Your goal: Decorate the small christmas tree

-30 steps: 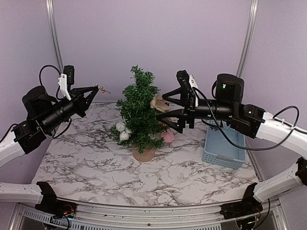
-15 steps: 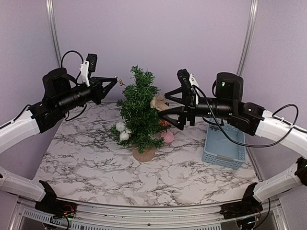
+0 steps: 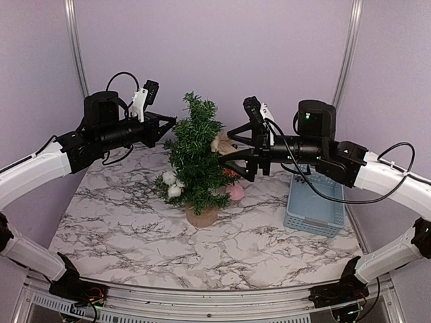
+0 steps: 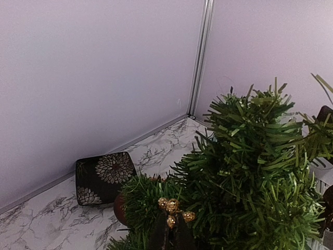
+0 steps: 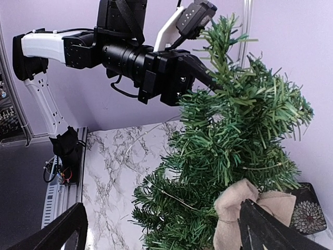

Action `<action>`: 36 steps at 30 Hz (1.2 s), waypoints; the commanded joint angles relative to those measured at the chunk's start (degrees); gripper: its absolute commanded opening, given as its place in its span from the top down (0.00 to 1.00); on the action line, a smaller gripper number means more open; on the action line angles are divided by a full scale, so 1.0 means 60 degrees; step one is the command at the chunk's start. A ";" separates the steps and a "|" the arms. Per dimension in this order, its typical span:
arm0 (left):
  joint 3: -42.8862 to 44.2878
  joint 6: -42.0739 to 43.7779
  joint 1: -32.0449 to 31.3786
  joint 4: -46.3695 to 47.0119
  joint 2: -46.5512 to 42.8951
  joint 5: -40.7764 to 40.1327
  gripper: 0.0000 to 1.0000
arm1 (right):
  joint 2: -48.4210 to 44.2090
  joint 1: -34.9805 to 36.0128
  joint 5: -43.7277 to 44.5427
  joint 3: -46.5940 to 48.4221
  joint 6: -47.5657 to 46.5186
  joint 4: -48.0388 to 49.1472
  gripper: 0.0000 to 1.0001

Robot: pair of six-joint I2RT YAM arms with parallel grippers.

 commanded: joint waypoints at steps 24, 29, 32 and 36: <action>0.0618 0.0562 -0.0258 -0.0603 0.0639 0.0031 0.96 | 0.0213 -0.0069 -0.0188 0.0600 0.0064 -0.0226 0.01; 0.0625 0.0563 -0.0258 -0.0603 0.0650 0.0007 0.93 | 0.0213 -0.0070 -0.0184 0.0636 0.0071 -0.0273 0.01; 0.0628 0.0563 -0.0258 -0.0603 0.0626 0.0022 0.92 | 0.0188 -0.0070 -0.0178 0.0619 0.0079 -0.0281 0.01; 0.0586 0.0563 -0.0254 -0.0603 0.0443 -0.0050 0.82 | 0.0158 -0.0077 -0.0141 0.0603 0.0071 -0.0288 0.01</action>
